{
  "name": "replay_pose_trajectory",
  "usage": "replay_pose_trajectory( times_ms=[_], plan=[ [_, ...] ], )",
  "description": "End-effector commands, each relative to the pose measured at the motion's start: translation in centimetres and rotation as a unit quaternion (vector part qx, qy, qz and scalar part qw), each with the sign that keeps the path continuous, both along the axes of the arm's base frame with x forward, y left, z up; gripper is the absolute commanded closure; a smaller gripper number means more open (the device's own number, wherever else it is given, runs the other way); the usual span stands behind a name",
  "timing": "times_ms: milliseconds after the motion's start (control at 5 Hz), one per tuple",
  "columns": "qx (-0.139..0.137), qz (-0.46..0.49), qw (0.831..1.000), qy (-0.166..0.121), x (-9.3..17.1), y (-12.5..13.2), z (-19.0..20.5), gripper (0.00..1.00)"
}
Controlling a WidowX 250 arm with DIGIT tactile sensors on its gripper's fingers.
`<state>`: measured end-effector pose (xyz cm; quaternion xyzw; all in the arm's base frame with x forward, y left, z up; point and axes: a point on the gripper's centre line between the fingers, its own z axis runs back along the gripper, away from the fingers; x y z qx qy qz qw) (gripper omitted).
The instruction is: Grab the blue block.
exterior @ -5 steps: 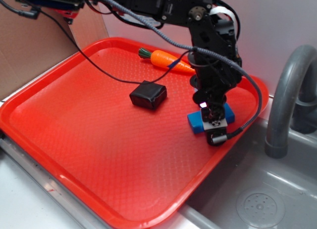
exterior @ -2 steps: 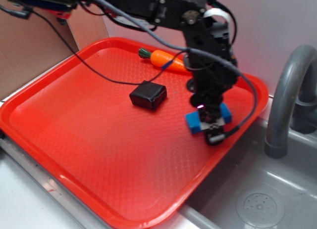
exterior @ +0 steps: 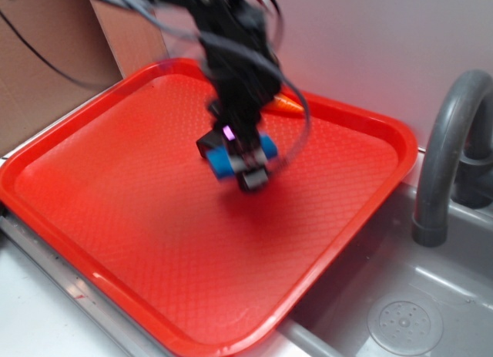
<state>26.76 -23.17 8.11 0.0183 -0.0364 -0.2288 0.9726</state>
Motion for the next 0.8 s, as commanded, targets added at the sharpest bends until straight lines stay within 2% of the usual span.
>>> replay_pose_trajectory(
  times_ms=[0, 200, 400, 600],
  plan=[
    [-0.04, 0.121, 0.99, -0.056, -4.9, 4.6, 8.6, 1.0],
    [-0.088, 0.143, 0.984, -0.067, -6.6, 6.7, 10.6, 1.0],
    [-0.091, 0.184, 0.977, -0.065, -7.0, 7.9, 12.2, 1.0],
    [-0.091, 0.194, 0.974, -0.067, -7.0, 8.0, 12.7, 1.0]
  ],
)
